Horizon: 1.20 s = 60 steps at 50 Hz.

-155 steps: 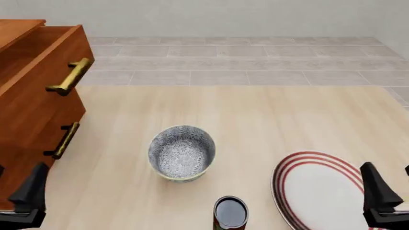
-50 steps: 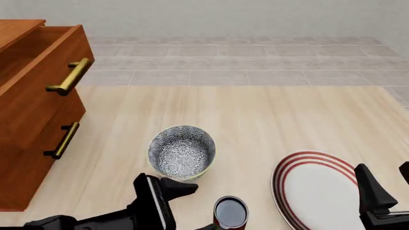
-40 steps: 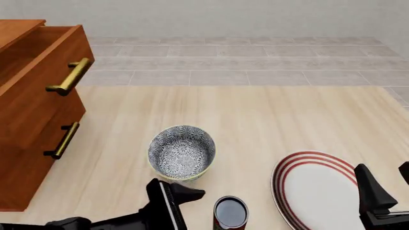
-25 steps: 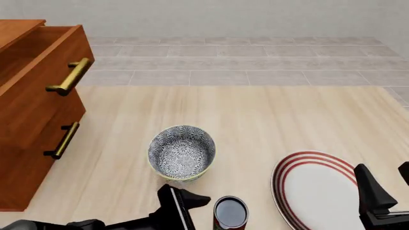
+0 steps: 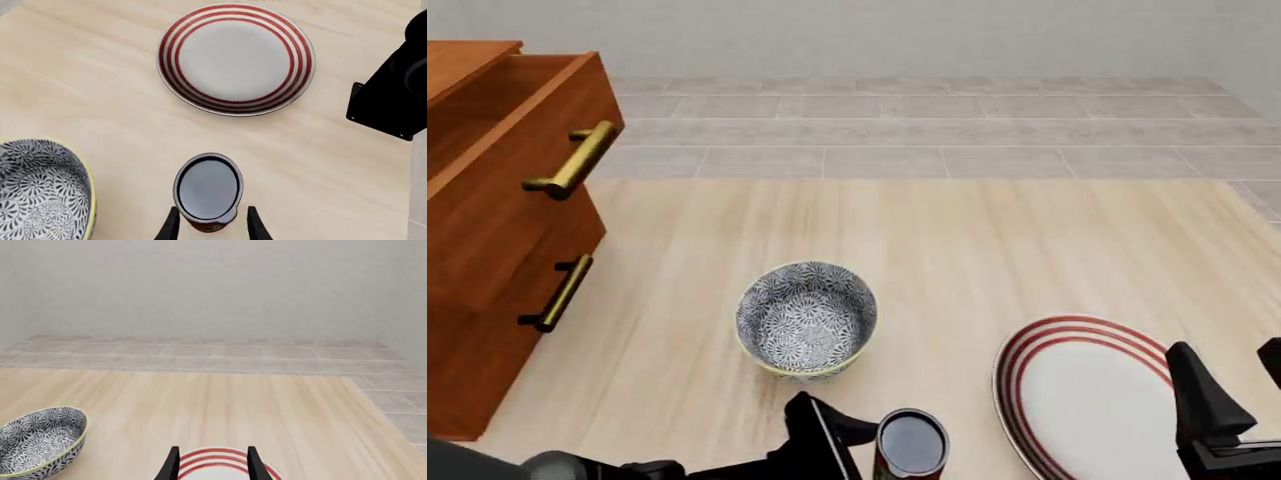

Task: Put the ketchup in the top drawer of the cabinet.

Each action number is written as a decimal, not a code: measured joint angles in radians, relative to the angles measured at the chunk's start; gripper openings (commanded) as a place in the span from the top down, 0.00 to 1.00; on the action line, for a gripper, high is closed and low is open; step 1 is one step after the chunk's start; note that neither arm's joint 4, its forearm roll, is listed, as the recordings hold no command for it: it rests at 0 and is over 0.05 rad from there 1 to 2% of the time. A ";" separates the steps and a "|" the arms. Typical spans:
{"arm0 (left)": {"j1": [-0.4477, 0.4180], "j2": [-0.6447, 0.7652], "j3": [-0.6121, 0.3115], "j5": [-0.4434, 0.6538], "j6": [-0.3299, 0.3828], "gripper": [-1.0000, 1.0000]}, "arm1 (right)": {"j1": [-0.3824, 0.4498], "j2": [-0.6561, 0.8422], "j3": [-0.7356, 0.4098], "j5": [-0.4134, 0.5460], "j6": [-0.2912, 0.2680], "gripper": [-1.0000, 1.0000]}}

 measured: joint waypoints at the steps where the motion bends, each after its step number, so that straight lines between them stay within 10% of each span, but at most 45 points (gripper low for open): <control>1: -0.001 0.006 -0.002 0.000 -0.004 0.00 | 0.000 0.000 0.000 0.000 0.000 0.00; 39: -0.018 0.089 -0.053 -0.014 -0.038 0.00 | 0.011 0.016 0.000 -0.007 0.004 0.00; 40: -0.018 0.090 -0.053 -0.015 -0.036 1.00 | 0.011 0.016 0.000 -0.007 0.004 0.00; 60: -0.004 0.082 -0.037 -0.032 -0.022 1.00 | 0.015 0.027 0.000 -0.012 0.007 0.00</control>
